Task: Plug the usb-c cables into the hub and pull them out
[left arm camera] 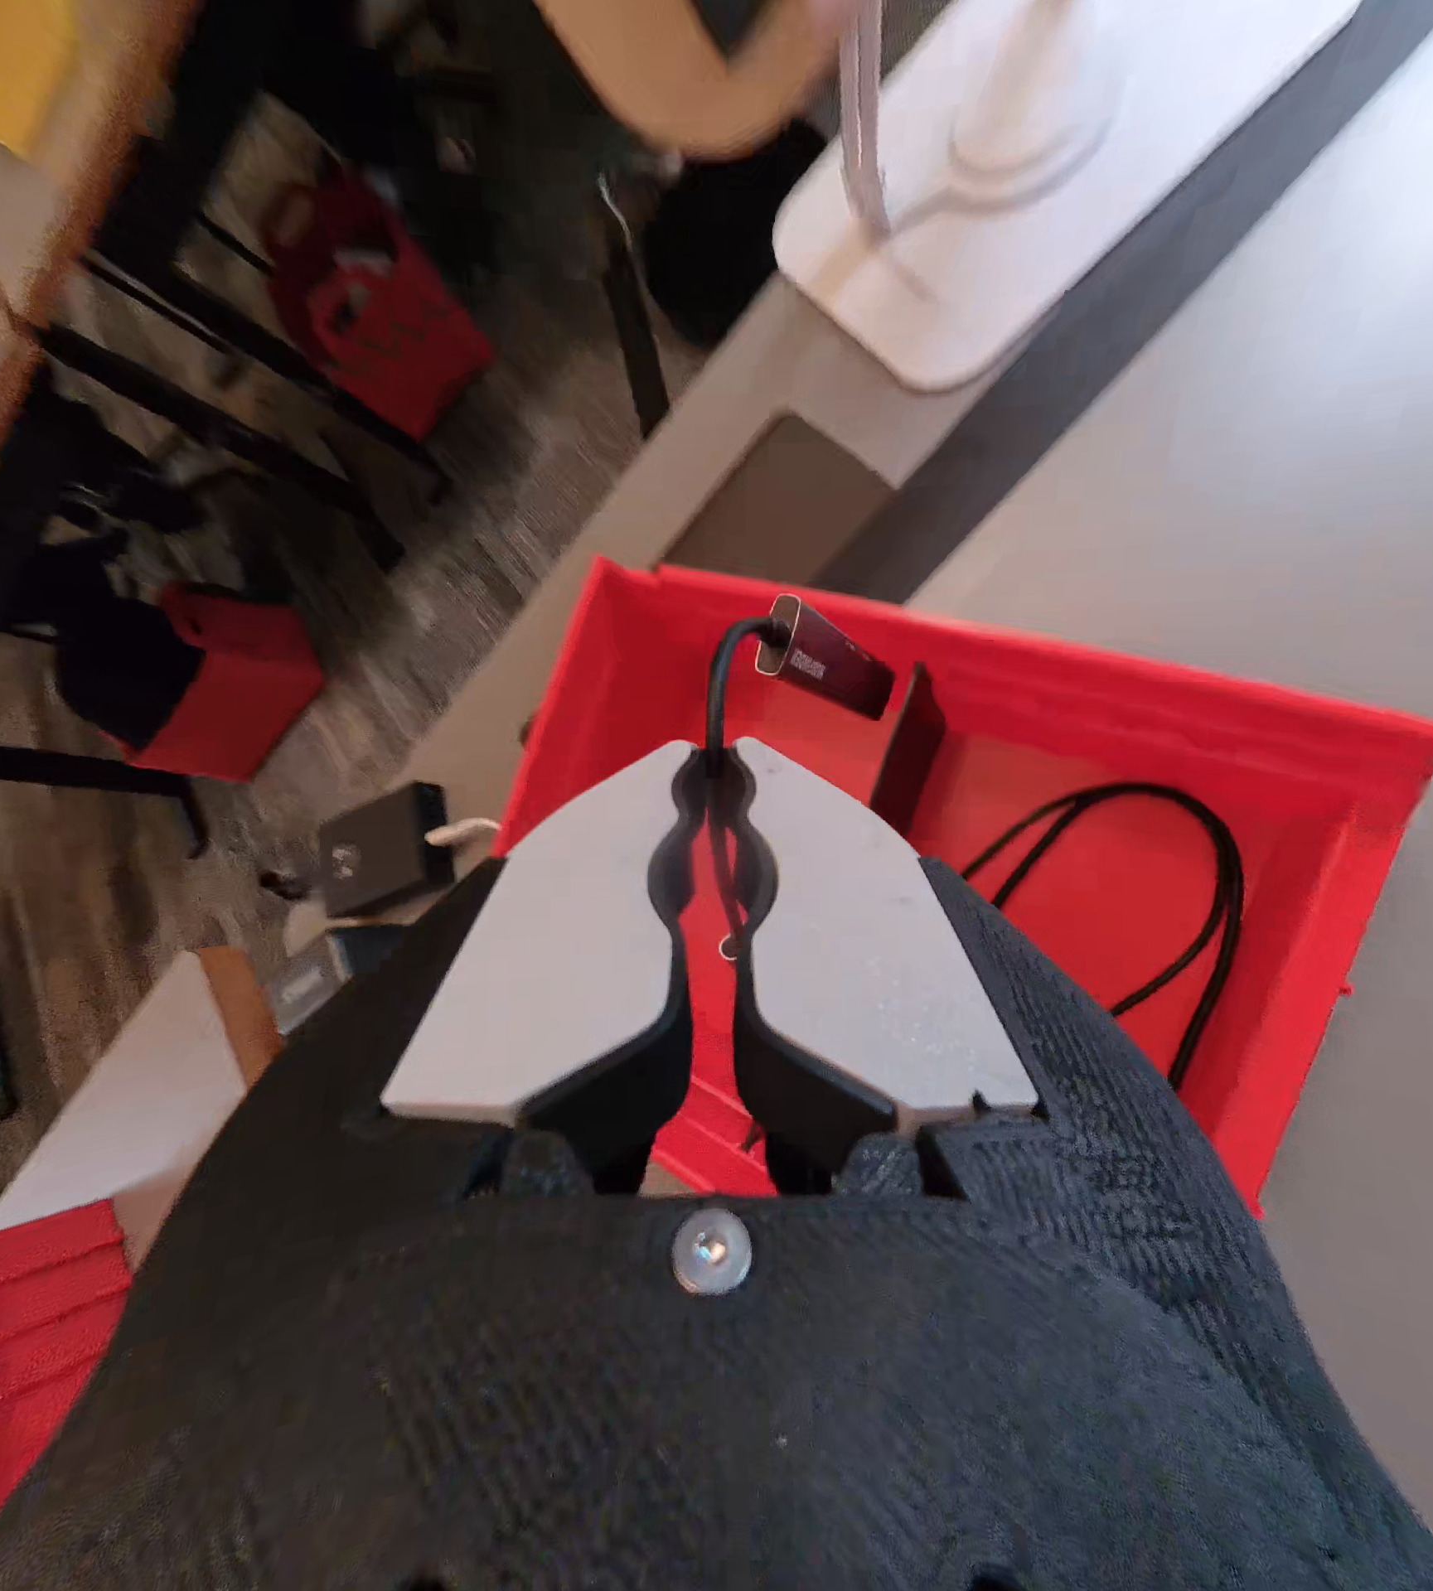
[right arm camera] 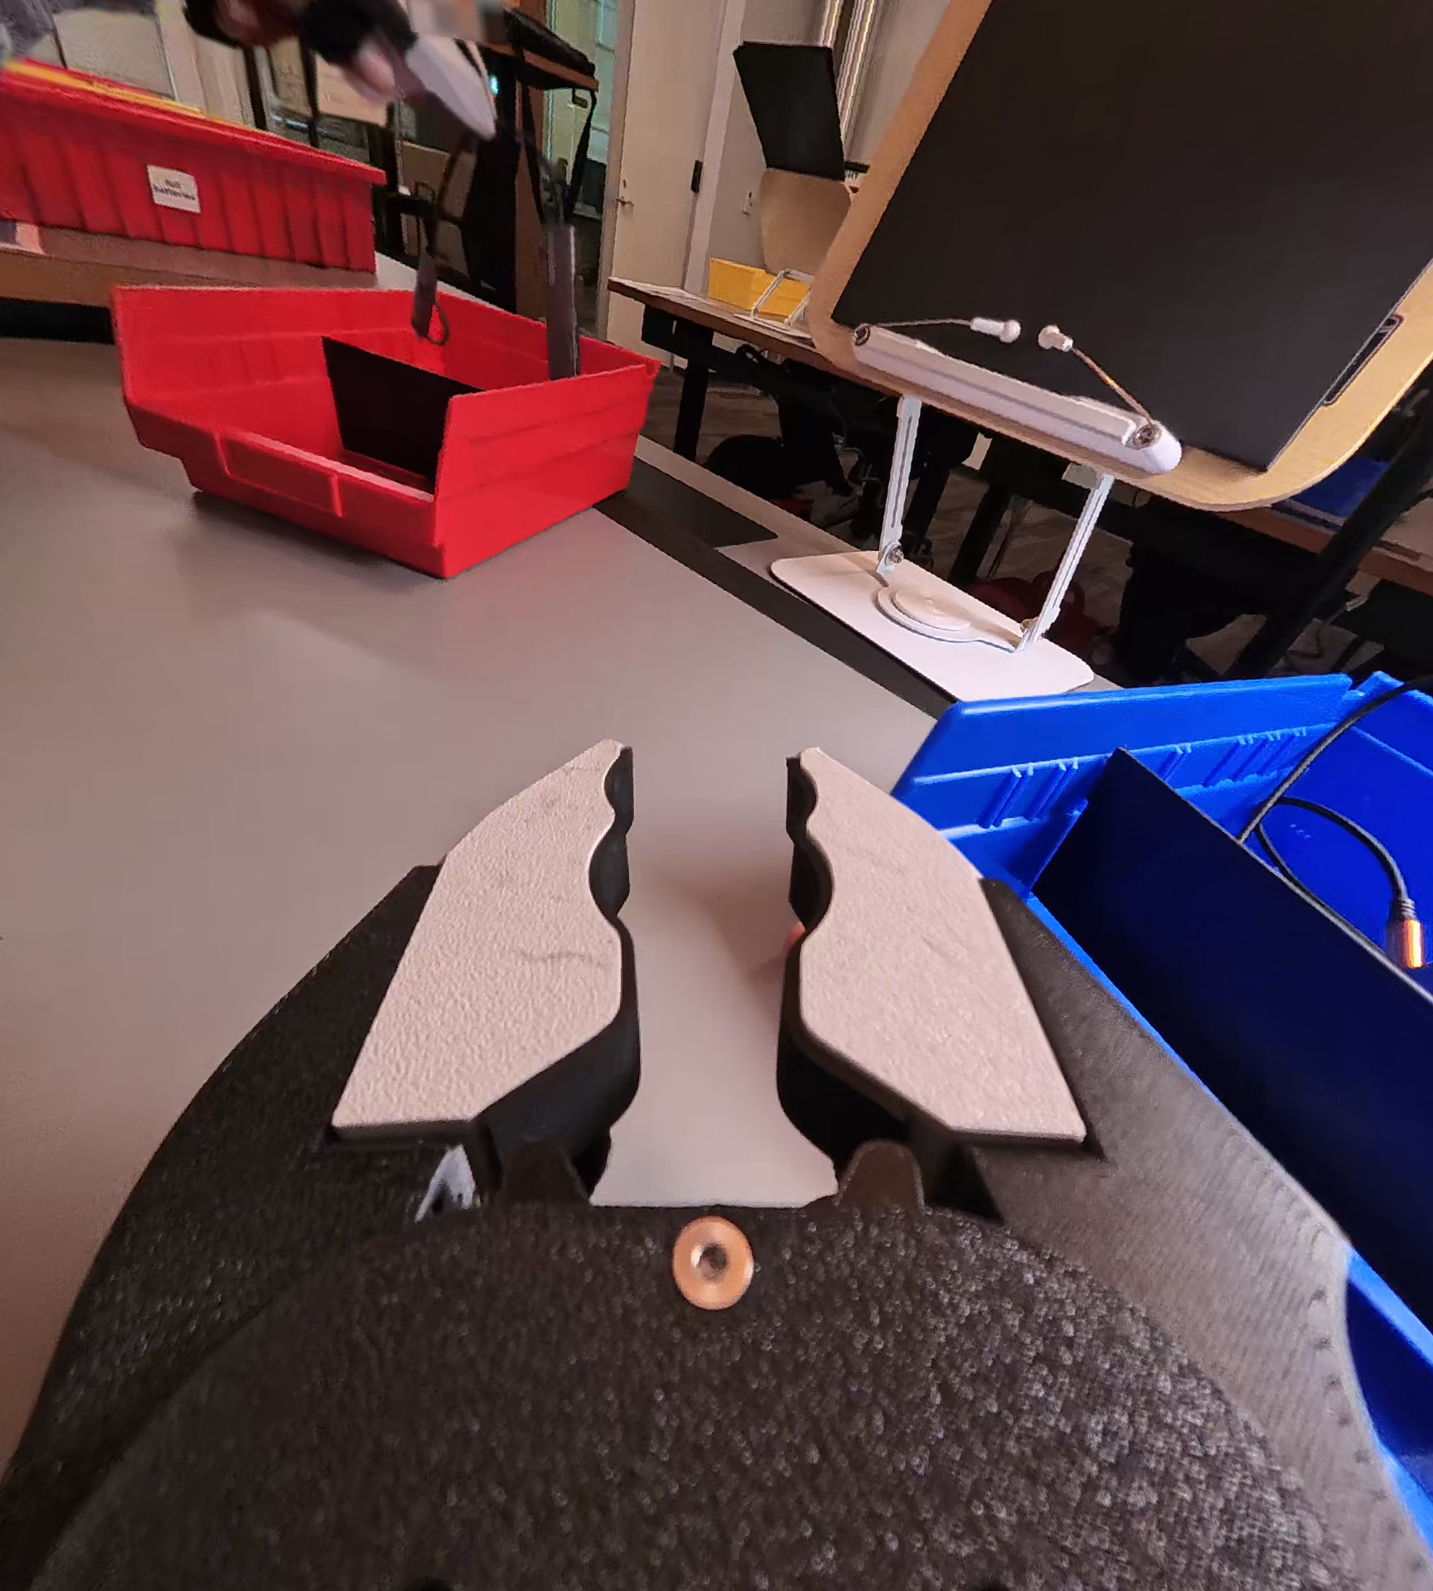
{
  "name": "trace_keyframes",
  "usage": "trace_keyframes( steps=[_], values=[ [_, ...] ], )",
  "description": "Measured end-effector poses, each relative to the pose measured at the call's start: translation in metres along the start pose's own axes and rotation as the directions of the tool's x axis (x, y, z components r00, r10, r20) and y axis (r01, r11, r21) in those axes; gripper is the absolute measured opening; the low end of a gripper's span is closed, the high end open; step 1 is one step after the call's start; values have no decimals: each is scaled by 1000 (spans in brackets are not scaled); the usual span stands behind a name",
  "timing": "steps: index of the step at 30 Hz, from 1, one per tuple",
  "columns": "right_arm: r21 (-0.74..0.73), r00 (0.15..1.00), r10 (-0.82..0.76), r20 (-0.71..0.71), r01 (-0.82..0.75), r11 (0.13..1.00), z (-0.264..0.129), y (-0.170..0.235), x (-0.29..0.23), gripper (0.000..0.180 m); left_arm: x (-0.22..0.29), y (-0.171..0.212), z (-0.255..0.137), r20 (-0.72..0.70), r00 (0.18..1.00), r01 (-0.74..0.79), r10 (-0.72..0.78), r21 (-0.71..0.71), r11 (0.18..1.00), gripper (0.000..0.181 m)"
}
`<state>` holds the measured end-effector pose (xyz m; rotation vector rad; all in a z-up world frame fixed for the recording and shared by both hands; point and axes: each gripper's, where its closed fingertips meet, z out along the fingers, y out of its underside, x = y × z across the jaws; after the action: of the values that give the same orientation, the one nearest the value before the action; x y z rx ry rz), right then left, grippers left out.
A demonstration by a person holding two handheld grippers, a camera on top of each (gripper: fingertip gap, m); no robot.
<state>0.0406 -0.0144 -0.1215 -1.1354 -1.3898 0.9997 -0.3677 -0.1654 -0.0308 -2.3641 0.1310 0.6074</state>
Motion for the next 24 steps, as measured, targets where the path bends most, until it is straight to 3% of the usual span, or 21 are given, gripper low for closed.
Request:
trace_keyframes(
  steps=[1, 7, 13, 16, 18, 19, 22, 24],
  values=[
    [4, 1000, -3, -1, 3, 1000, 0, -3, 0, 34, -1, -13, -14, 9, 1000, 1, -2, 53, 999, 4],
    [33, 997, -67, 34, 66, 997, 12, -41, -7, 33, 37, -85, -91, -26, 997, -60, 72, 329, 942, 4],
    [107, 982, -146, 119, 133, 985, 36, -91, -25, 34, 141, -130, -139, -312, 929, 21, 201, 584, 811, 4],
    [117, 973, -66, 220, 41, 992, 50, -86, -45, 47, 195, -136, -149, -455, 855, 135, 251, 661, 738, 3],
    [115, 925, 26, 378, -75, 991, 50, -77, -75, 49, 222, -138, -152, -525, 813, 233, 252, 690, 685, 3],
    [102, 896, 70, 439, -127, 987, 49, -71, -87, 48, 231, -138, -153, -551, 797, 280, 247, 700, 657, 3],
    [101, 847, 148, 510, -230, 968, 46, -58, -107, 20, 248, -133, -149, -634, 744, 412, 214, 686, 600, 4],
    [86, 825, 172, 539, -257, 963, 45, -54, -113, 26, 248, -129, -142, -661, 731, 471, 173, 671, 572, 4]
  ],
)
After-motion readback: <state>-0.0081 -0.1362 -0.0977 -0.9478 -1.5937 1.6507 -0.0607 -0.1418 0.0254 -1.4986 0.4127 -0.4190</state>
